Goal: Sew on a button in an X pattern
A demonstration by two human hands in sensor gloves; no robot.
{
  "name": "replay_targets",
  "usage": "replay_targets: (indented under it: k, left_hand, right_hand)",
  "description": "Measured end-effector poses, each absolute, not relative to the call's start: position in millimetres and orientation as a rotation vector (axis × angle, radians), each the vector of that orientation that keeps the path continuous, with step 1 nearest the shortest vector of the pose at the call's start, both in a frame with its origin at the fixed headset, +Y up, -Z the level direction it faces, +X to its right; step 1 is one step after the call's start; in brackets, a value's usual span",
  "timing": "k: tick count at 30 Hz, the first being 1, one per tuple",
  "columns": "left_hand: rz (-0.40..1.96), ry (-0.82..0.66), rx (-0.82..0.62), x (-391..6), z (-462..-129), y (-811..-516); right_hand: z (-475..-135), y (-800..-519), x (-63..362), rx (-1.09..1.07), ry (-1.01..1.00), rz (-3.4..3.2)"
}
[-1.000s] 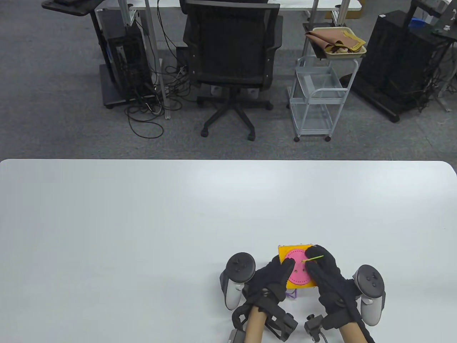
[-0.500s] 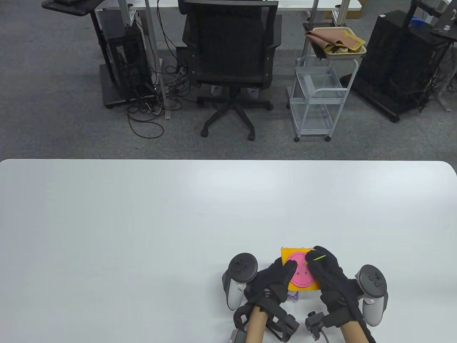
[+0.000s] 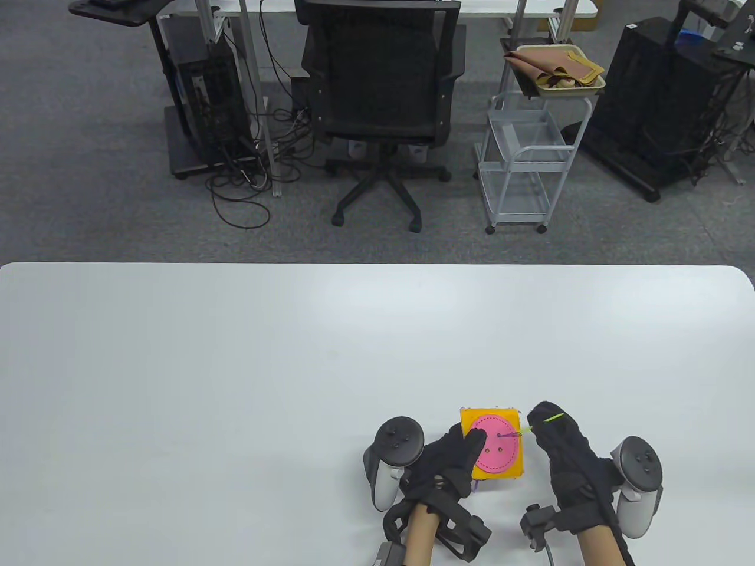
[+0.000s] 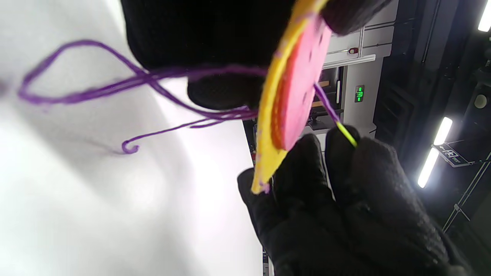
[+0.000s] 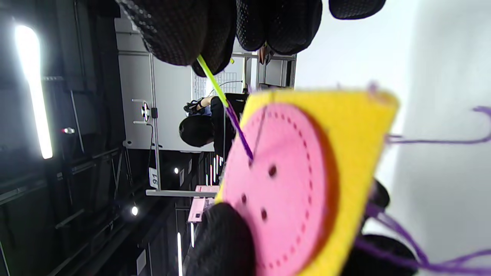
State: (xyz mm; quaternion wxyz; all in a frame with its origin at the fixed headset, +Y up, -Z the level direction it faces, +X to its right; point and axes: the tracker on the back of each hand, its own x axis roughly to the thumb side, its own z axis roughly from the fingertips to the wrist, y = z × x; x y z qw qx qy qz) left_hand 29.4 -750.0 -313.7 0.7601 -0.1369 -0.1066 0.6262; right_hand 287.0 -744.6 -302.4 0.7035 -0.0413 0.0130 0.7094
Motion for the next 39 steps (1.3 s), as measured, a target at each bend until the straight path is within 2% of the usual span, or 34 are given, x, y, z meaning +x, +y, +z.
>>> replay_targets:
  k: [10,39]
  left_hand:
    - [1.316,-0.183,-0.213,9,-318,-749]
    - [1.358,-0.091,-0.181,-29,-325,-762]
  right_hand:
    - [-300,-737,319,-0.147,-0.033,1.439]
    - [-292,-738,368,-0.183,-0.059,1.151]
